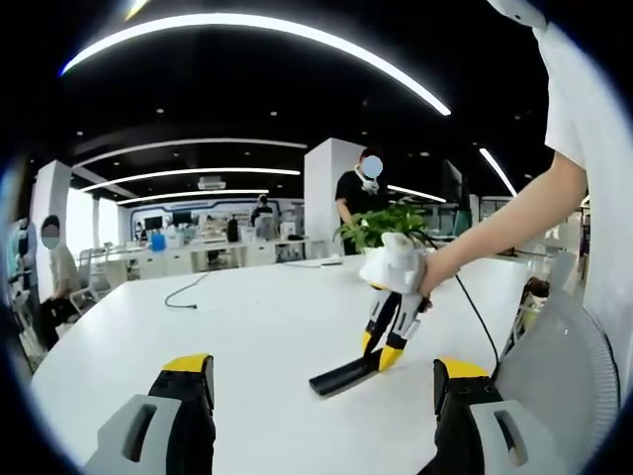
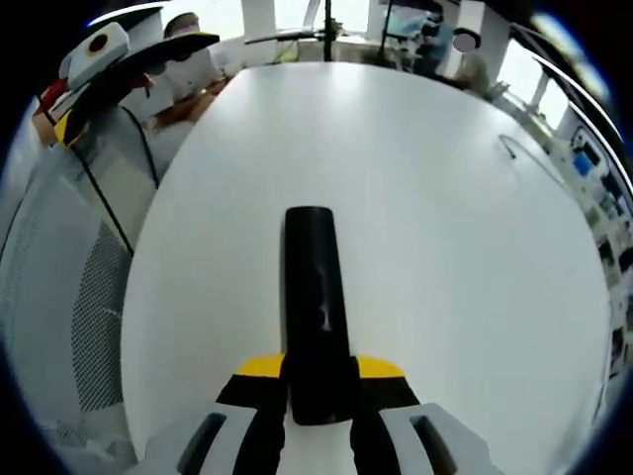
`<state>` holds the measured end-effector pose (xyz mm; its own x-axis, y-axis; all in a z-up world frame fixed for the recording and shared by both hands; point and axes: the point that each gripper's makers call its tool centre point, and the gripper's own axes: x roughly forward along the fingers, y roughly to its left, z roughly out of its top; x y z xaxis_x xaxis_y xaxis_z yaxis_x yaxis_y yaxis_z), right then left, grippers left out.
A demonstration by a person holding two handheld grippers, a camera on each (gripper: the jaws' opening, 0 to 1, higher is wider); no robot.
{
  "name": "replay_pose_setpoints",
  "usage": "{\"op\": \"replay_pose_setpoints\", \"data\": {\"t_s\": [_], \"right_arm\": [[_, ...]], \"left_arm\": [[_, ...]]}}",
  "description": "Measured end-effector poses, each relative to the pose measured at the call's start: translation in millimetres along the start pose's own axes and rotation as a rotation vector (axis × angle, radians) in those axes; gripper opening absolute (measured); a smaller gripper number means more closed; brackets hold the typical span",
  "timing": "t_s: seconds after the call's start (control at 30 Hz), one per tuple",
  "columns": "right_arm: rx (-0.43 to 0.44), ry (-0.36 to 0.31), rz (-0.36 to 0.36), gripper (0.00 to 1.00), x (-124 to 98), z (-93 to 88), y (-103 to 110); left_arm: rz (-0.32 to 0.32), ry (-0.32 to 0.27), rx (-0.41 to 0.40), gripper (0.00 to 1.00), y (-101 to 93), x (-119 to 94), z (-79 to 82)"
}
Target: Press the specified remote control buttons in sequence, fully releasing each button before pressing the next.
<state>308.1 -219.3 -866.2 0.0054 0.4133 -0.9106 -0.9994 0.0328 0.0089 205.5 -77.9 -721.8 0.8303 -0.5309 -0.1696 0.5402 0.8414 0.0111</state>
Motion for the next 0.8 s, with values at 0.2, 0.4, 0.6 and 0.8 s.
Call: {"op": "replay_pose_setpoints", "data": {"t_s": [0.2,0.4,0.6,0.8], "right_arm": [[0.000,0.009,0.000,0.21,0,-0.8,-8],[0.002,0.016,0.001,0.21,0,-0.6,-13],[0.000,0.023,0.002,0.21,0,-0.7,-18],[-0.002,0.033,0.004,0.21,0,-0.7,-24]], "left_arm": [[0.003,-0.001,0.000,0.95,0.6,0,0.3],[0.003,0.001,-0.001,0.95,0.5,0,-0.3],[0.005,-0.002,-0.001,0.95,1.2,0,0.2],[0.007,-0.007,-0.001,0.95,1.7,0,1.2]]}}
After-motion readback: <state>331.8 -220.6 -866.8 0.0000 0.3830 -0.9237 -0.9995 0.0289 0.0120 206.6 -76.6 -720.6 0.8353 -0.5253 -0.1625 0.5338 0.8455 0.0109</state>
